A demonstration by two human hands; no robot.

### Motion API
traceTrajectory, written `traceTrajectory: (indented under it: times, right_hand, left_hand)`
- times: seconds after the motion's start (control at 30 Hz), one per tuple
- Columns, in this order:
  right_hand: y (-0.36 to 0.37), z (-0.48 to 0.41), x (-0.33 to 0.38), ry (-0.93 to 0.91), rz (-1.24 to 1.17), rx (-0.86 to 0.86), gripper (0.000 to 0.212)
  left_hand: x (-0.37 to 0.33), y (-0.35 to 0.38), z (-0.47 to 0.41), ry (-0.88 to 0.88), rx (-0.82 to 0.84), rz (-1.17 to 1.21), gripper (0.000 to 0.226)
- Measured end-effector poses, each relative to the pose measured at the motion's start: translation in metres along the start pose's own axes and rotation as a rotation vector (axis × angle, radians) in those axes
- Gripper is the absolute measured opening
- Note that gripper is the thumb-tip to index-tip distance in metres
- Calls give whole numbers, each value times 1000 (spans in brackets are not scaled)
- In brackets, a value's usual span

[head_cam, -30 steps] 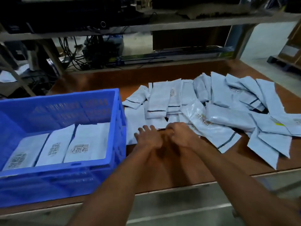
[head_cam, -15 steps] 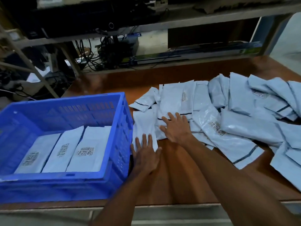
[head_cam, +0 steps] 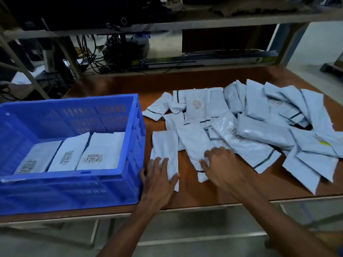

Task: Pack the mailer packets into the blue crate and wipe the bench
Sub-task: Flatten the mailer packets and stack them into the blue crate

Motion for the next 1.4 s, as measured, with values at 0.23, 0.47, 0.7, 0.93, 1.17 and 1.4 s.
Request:
traceTrajectory:
  times: [0.23, 0.47, 0.7, 0.93, 1.17, 1.4]
  right_hand:
    - [65, -33, 16, -86, -79, 250, 64]
    - [72, 12, 21, 43, -84, 190, 63]
    - [57, 14, 28, 72, -137, 152, 60]
    - [-52, -14, 33, 96, -274, -252, 53]
    - [-180, -71, 130, -119, -591, -540, 50]
    - [-147, -108, 290, -334, -566, -147, 35]
  left_hand:
    - [-3, 23, -50, -25, 48, -66, 74]
    - [-12, 27, -17, 19, -39, -89, 66]
    - [-24, 21, -16, 8, 10, -57, 55]
    - [-76, -124, -26, 227, -319, 1, 58]
    - [7, -294, -23, 155, -527, -105, 53]
    - [178, -226, -49, -84, -64, -276, 52]
Point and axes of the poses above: each hand's wrist, its own z-axis away from the middle knuckle, its own y-axis out of the palm, x = y × z, the point moved 6 cm from there along -z, towards the middle knuckle, and after that the axes turned 4 degrees about z, right-handed, at the moved point
